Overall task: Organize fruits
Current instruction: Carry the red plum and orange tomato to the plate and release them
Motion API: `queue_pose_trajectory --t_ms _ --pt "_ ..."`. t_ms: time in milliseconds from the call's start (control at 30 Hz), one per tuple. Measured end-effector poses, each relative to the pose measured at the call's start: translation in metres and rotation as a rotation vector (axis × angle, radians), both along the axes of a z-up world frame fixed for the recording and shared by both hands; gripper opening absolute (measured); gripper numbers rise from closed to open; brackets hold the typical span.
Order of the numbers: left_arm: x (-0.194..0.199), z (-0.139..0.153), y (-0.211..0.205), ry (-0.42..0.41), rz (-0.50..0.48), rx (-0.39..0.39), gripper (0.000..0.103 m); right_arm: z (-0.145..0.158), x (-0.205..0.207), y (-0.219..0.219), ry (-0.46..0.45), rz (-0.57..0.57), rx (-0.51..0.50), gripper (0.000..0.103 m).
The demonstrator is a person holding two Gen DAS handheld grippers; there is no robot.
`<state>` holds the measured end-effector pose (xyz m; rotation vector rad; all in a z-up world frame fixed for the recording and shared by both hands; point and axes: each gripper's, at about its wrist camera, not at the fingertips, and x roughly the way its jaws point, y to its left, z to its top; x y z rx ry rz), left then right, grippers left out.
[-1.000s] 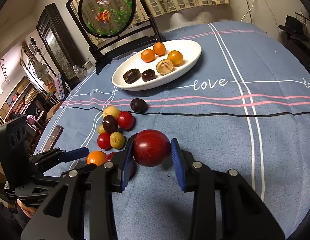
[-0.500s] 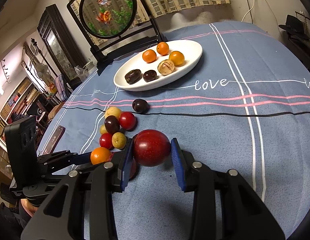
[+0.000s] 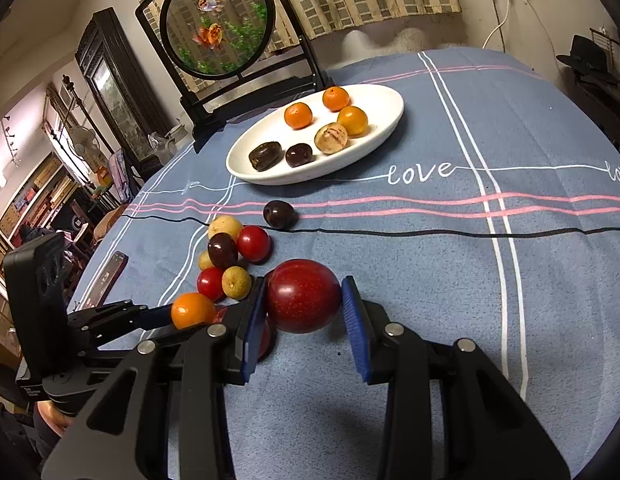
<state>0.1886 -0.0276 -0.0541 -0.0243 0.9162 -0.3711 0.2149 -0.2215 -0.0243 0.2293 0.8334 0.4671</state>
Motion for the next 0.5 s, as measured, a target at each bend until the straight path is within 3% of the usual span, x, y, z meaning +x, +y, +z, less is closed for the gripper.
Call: queue_pose_trajectory --t_ms 167,333,500 --pt "-0.005 0.008 0.003 -0.026 0.002 -0.007 0.041 0.000 -0.002 0.005 -0.015 0.011 -0.021 0.038" --pt "0.003 0.034 0.015 -0.066 0.002 -0.041 0.041 0.007 0.006 0.004 0.001 0.039 0.061 0.038" --pt "0.033 0.062 0.032 -0.128 0.049 -0.070 0.041 0.031 0.033 0.019 -0.082 0.029 0.024 0.038"
